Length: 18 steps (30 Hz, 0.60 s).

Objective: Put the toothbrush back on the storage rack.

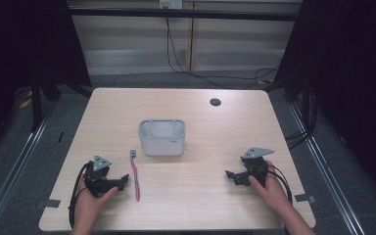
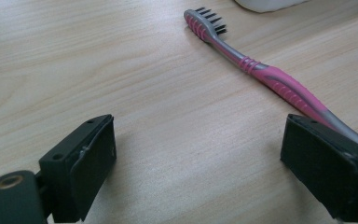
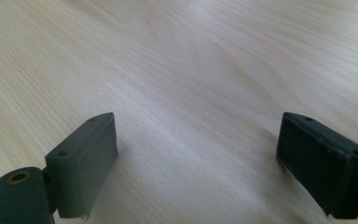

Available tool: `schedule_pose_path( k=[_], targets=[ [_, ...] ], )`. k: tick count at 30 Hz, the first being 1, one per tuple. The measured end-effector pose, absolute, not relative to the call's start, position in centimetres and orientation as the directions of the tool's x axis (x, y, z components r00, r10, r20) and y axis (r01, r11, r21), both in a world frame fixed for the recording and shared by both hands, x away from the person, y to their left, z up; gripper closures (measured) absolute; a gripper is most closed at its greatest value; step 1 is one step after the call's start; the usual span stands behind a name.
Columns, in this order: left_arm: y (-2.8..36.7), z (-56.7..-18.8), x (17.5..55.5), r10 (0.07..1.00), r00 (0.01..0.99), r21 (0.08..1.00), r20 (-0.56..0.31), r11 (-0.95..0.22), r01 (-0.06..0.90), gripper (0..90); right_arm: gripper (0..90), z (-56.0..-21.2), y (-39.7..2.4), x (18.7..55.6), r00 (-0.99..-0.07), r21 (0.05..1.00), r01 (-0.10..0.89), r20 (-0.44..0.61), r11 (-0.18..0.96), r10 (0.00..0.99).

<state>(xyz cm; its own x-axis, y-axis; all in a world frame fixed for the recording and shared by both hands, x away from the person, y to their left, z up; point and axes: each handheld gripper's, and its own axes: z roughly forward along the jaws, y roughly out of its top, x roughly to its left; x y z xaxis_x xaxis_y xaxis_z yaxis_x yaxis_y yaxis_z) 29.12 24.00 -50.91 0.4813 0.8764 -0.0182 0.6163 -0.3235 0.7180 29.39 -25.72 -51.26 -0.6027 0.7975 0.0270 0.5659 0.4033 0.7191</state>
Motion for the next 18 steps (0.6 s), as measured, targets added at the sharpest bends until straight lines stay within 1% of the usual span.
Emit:
schedule_pose_path(
  k=[6,8,9,12,13,14,15,17,18],
  targets=[
    [24.0,-50.8,29.0,0.882,0.472,0.709,-0.016,-0.322,0.627,10.3,11.7,-51.3,-25.7,29.4,-0.603,0.719,0.566,0.027,0.403,0.798],
    [24.0,-50.6,29.1,0.881,0.473,0.698,-0.017,-0.328,0.636,13.8,11.7,-51.3,-25.7,29.4,-0.603,0.719,0.566,0.027,0.403,0.797],
    [24.1,-50.3,29.2,0.886,0.463,0.68,-0.018,-0.329,0.655,13.8,11.7,-51.2,-25.7,29.4,-0.601,0.718,0.568,0.029,0.402,0.799],
    [24.3,-49.6,29.5,0.896,0.444,0.637,-0.023,-0.329,0.697,24.6,11.7,-51.2,-25.7,29.4,-0.602,0.719,0.567,0.028,0.403,0.798],
    [24.8,-49.2,29.8,0.907,0.416,0.62,-0.061,-0.292,0.728,29.5,11.7,-51.2,-25.7,29.4,-0.601,0.718,0.568,0.029,0.402,0.799],
    [24.8,-49.2,29.8,0.907,0.416,0.62,-0.061,-0.292,0.728,30.7,11.7,-51.2,-25.7,29.4,-0.601,0.718,0.568,0.029,0.402,0.799],
    [25.0,-49.0,30.0,0.917,0.387,0.606,-0.096,-0.254,0.753,30.7,11.7,-51.3,-25.7,29.4,-0.602,0.719,0.567,0.028,0.403,0.798],
    [25.3,-48.5,30.5,0.922,0.361,0.563,-0.139,-0.226,0.795,35.5,11.7,-51.2,-25.7,29.4,-0.602,0.718,0.568,0.029,0.402,0.798],
    [25.3,-48.5,30.5,0.922,0.361,0.563,-0.139,-0.226,0.795,35.9,11.7,-51.2,-25.7,29.4,-0.602,0.718,0.568,0.029,0.402,0.798]
  ],
)
